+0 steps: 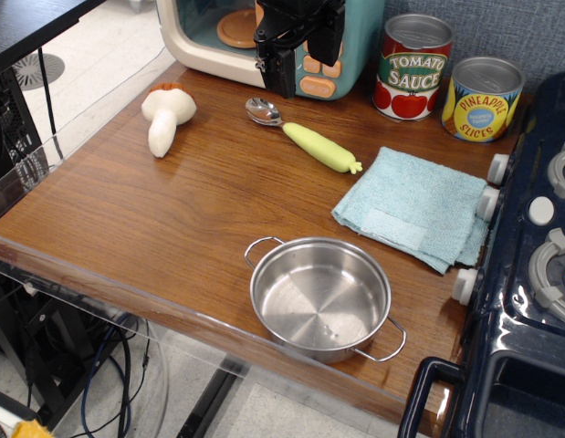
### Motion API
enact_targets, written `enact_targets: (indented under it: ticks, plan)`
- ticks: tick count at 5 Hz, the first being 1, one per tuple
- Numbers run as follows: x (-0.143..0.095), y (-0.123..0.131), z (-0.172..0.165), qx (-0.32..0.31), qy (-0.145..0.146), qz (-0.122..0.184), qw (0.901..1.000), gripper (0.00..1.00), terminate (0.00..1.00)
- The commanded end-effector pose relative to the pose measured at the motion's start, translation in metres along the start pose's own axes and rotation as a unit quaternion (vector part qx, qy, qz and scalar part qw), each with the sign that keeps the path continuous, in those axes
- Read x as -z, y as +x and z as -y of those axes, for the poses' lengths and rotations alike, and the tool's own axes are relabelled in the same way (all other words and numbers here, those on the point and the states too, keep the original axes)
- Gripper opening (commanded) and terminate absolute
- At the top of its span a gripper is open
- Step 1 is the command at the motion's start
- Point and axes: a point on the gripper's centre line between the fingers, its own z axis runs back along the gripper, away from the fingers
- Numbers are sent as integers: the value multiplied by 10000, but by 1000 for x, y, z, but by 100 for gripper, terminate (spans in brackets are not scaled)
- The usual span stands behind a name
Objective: Move the mushroom forward so that it touches the edge of the table near the silver pan.
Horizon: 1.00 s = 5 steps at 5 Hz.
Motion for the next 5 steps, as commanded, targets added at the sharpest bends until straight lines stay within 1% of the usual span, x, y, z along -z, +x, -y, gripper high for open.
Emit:
enact_targets:
  ticks: [1,3,4,5]
  plan:
    - [0,0,0,0,0,0,10000,100,0]
    - [12,49,-38,-624,409,321,9967,100,0]
    - [11,73,-46,-1048,371,512,9925,100,0]
    - [16,101,-48,-1515,377,643,9856,100,0]
